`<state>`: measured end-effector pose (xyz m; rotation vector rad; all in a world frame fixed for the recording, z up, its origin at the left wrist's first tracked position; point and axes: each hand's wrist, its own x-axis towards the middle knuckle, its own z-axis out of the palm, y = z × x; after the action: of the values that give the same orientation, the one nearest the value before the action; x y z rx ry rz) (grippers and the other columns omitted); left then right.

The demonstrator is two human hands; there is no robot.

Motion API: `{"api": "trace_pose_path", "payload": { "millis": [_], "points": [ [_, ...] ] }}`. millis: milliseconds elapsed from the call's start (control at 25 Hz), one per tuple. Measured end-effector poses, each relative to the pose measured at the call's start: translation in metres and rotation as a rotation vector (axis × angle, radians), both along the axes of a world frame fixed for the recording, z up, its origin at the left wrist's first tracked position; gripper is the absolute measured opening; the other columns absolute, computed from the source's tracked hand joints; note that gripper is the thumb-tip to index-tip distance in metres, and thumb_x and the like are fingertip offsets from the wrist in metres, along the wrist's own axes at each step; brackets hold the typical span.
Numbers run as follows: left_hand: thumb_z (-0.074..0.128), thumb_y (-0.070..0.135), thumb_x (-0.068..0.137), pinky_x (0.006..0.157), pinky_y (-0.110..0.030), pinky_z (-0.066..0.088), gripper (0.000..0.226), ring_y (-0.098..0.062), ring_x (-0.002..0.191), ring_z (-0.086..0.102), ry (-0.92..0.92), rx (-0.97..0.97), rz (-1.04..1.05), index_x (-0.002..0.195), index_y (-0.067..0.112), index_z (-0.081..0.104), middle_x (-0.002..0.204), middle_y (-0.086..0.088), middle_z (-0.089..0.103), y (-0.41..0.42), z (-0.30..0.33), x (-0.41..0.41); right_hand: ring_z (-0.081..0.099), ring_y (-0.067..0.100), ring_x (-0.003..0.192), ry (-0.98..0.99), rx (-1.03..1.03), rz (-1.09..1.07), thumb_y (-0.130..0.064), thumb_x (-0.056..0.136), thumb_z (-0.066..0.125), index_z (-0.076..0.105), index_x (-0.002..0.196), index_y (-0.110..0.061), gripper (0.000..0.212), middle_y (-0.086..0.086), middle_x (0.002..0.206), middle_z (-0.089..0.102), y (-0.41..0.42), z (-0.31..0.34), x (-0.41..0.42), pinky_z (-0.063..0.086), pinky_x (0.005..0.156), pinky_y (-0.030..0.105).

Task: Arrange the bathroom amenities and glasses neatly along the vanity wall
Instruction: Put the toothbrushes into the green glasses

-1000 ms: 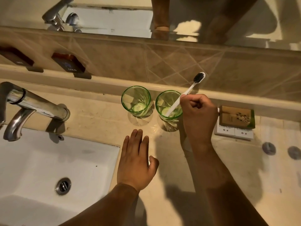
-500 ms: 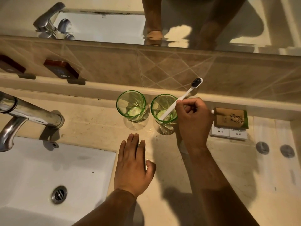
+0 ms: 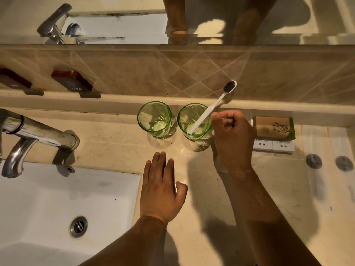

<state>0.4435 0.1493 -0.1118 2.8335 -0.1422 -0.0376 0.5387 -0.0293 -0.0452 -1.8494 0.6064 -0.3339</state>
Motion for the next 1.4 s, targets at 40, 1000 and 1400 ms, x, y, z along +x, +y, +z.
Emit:
{"api": "trace_pose_path", "payload": {
  "millis": [40, 1000, 1400],
  "points": [
    [0.043, 0.032, 0.081, 0.124, -0.05, 0.022, 0.063, -0.03, 0.149, 0.031, -0.003, -0.01, 0.0, 0.136, 0.004, 0.055, 0.153, -0.018, 0.045, 0.0, 0.001, 0.0, 0.063, 0.004, 0.068, 0.008, 0.033, -0.013, -0.035, 0.087, 0.067, 0.067, 0.087, -0.025, 0.01, -0.008, 0.073, 0.068, -0.004, 0.0, -0.01, 0.05, 0.062, 0.018],
    [0.057, 0.023, 0.087, 0.117, -0.056, 0.029, 0.055, -0.038, 0.142, 0.035, -0.054, -0.082, -0.008, 0.135, -0.002, 0.05, 0.151, -0.02, 0.043, -0.003, 0.01, -0.008, 0.063, 0.002, 0.063, 0.886, -0.384, 0.524, -0.053, 0.084, 0.068, 0.064, 0.077, -0.032, 0.023, -0.015, 0.069, 0.067, -0.076, 0.001, -0.321, 0.056, 0.067, 0.024],
    [0.058, 0.02, 0.083, 0.117, -0.057, 0.028, 0.055, -0.039, 0.142, 0.035, -0.038, -0.108, 0.013, 0.132, -0.004, 0.054, 0.15, -0.022, 0.044, -0.003, 0.011, -0.007, 0.063, -0.004, 0.056, 0.667, -0.195, 0.463, -0.036, 0.086, 0.073, 0.065, 0.08, -0.026, 0.015, -0.011, 0.068, 0.067, -0.059, 0.009, -0.214, 0.042, 0.051, 0.007]
  ]
}}
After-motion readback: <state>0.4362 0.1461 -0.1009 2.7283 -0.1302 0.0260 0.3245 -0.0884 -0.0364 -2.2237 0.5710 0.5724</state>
